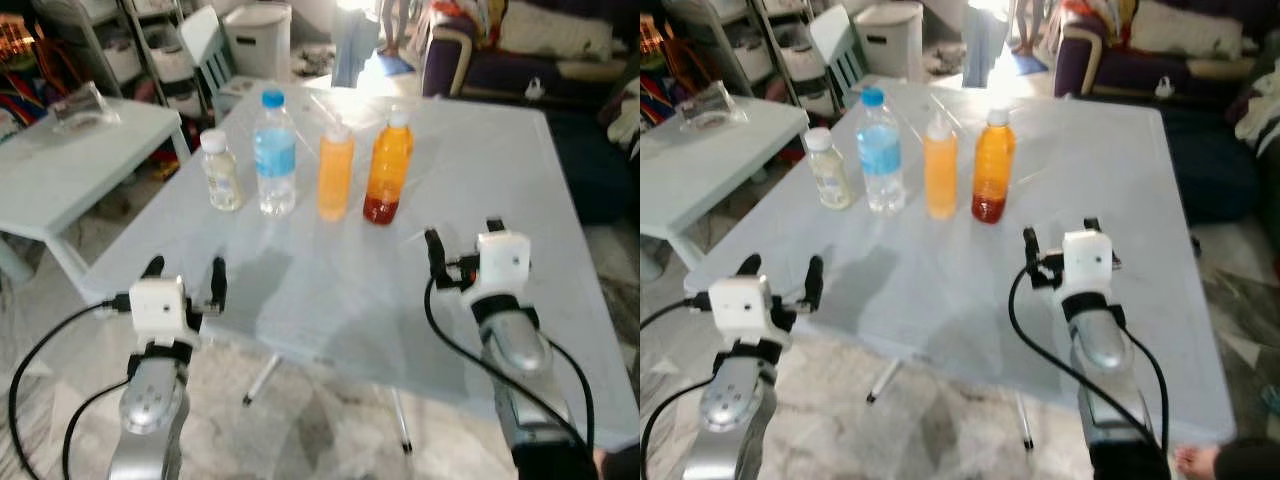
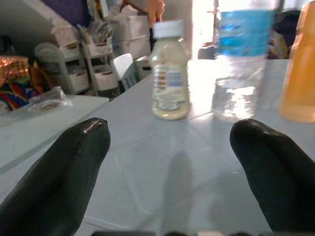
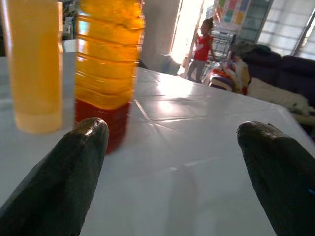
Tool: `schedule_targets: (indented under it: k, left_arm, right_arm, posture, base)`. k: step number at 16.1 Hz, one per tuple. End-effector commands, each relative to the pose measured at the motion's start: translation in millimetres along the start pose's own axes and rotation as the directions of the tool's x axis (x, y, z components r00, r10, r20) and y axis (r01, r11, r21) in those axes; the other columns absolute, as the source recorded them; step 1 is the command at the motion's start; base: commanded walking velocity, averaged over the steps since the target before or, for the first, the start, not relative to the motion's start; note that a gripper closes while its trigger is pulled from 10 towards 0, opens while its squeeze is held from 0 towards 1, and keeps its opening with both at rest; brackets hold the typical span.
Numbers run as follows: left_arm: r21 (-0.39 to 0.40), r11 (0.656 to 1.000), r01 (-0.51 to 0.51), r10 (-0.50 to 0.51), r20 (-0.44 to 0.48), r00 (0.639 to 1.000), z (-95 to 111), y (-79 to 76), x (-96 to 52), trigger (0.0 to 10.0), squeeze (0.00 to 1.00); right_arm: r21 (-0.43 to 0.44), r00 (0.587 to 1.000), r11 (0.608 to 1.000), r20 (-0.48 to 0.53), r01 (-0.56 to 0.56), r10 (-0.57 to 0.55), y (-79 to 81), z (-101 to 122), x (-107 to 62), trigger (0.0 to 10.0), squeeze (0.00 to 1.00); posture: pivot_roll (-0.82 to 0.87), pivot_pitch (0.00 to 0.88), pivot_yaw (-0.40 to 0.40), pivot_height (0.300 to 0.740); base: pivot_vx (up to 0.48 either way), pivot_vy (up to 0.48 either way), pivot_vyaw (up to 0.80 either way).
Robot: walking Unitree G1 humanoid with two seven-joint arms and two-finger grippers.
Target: Restocking fridge
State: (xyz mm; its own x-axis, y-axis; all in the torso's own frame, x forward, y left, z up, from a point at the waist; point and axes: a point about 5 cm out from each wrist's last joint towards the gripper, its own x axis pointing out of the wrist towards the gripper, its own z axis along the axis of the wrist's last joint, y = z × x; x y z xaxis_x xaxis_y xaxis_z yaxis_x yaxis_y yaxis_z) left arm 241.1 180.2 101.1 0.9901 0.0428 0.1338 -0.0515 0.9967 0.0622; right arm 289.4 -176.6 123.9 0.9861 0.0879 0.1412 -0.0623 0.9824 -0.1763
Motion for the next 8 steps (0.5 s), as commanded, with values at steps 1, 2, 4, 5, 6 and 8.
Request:
schedule_targets:
  k: [1,2,4,5,6,8]
  left_arm:
    - [0.011,1.000,-0.016,0.016,-0.003,1.000,-0.7,5.3,-0.7,10.0,0.00]
    - [0.012,1.000,-0.016,0.016,-0.004,1.000,-0.9,5.3,-0.6,10.0,0.00]
    - [0.013,1.000,-0.019,0.019,-0.002,1.000,-0.4,6.0,0.0,10.0,0.00]
    - [0.012,1.000,-0.019,0.019,-0.002,1.000,-0.1,5.8,-0.1,10.0,0.00]
    - [0.010,1.000,-0.019,0.019,-0.003,1.000,-0.3,5.2,-0.6,10.0,0.00]
    - [0.006,1.000,-0.014,0.014,-0.007,1.000,-1.2,2.9,-2.6,10.0,0.00]
  right_arm:
    - [-0.024,1.000,0.999,0.010,-0.026,0.026,6.5,3.1,2.0,10.0,0.00]
    - [-0.005,0.999,0.999,0.011,-0.042,0.042,8.8,3.3,2.3,10.0,0.00]
    - [0.008,0.996,0.997,0.042,-0.079,0.078,11.3,9.3,2.5,10.0,0.00]
    - [-0.001,0.996,0.997,0.045,-0.073,0.073,10.3,10.4,4.3,10.0,0.00]
    - [-0.007,0.997,0.998,0.043,-0.063,0.064,9.1,10.1,5.6,10.0,0.00]
    - [-0.019,0.997,0.999,0.070,-0.041,0.042,4.1,15.4,11.9,10.0,0.00]
  posture:
    - [-0.07,0.061,0.017,0.740]
    - [-0.07,0.061,0.017,0.740]
    - [-0.06,0.074,0.017,0.740]
    - [-0.07,0.084,0.014,0.740]
    - [-0.07,0.090,0.015,0.740]
    - [-0.06,0.096,0.021,0.740]
  base:
    - [0.000,0.000,0.00]
    - [0.000,0.000,0.00]
    - [0.000,0.000,0.00]
    - [0.000,0.000,0.00]
    - [0.000,0.000,0.00]
    - [0.000,0.000,0.00]
